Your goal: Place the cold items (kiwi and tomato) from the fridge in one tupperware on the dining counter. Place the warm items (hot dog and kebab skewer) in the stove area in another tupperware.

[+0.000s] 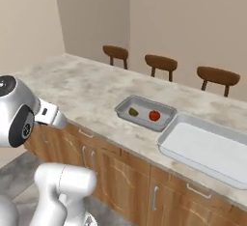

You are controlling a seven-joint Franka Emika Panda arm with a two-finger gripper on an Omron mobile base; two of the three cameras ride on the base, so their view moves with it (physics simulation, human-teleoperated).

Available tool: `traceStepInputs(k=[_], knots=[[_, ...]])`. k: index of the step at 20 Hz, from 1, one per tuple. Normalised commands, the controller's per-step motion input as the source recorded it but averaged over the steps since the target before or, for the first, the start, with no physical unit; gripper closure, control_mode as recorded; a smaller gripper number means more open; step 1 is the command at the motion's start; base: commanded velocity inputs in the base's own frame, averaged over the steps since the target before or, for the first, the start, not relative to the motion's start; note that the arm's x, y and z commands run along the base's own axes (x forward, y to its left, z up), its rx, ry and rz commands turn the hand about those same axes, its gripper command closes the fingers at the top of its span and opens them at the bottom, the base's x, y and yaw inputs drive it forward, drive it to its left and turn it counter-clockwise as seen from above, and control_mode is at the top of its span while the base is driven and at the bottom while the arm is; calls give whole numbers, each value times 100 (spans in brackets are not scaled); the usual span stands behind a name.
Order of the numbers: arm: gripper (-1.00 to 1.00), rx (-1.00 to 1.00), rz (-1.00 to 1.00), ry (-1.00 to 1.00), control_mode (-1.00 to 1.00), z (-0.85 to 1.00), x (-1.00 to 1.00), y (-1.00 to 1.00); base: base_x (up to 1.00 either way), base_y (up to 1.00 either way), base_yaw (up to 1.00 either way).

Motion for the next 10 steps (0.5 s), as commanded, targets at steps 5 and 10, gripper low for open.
traceStepInputs(k=[5, 10], knots=[[-100, 0, 0, 0, 100, 0, 0, 0, 19, -42, 66], [-100, 0, 0, 0, 100, 0, 0, 0, -59, -36, 70]])
